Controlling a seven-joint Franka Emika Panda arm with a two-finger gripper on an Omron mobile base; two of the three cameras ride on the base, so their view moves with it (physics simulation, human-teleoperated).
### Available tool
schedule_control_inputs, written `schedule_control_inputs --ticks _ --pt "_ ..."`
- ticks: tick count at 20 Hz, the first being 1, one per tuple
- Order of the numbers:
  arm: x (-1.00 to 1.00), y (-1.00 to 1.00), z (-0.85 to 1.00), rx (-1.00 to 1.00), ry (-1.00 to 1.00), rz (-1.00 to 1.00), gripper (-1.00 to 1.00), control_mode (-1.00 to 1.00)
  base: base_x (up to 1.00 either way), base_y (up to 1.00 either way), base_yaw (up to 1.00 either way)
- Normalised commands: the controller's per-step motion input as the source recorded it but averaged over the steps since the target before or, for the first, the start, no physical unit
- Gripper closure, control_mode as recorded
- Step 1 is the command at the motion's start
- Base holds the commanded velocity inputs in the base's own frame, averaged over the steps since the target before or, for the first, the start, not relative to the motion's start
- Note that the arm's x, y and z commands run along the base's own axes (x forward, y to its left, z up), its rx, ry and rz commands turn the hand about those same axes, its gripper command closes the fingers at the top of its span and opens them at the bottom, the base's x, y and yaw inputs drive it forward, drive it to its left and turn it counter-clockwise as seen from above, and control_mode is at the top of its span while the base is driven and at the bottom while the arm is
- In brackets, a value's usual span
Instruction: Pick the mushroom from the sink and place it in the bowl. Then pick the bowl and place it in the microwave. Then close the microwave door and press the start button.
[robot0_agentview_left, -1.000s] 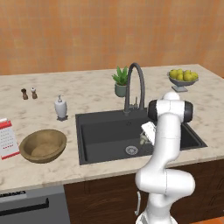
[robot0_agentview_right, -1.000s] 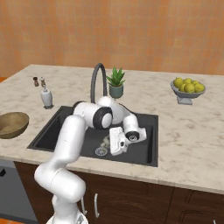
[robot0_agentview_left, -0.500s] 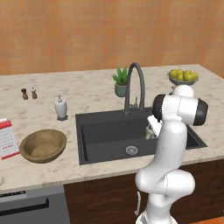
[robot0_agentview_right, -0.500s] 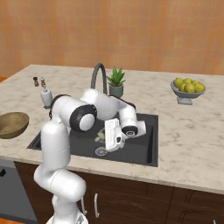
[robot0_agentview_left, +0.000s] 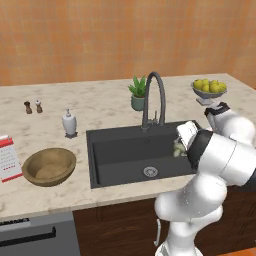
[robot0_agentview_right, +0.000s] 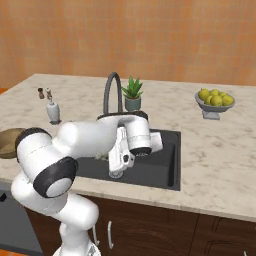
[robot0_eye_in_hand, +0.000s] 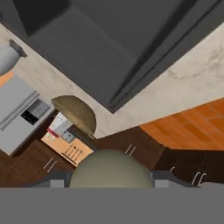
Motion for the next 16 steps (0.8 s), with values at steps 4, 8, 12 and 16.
schedule_control_inputs --ticks 4,8,12,16 --pt "-0.85 0.75 1.00 -0.08 -0.12 0.00 1.00 -1.00 0.00 0.00 0.00" --pt "-0.64 0.91 0.99 -0.17 -0.07 0.00 1.00 -1.00 0.00 0.00 0.00" --pt "-0.24 1.00 0.68 -0.27 0.00 0.00 1.00 -1.00 0.00 0.00 0.00" --pt "-0.08 1.00 0.54 -0.32 0.08 0.00 1.00 -1.00 0.00 0.00 0.00"
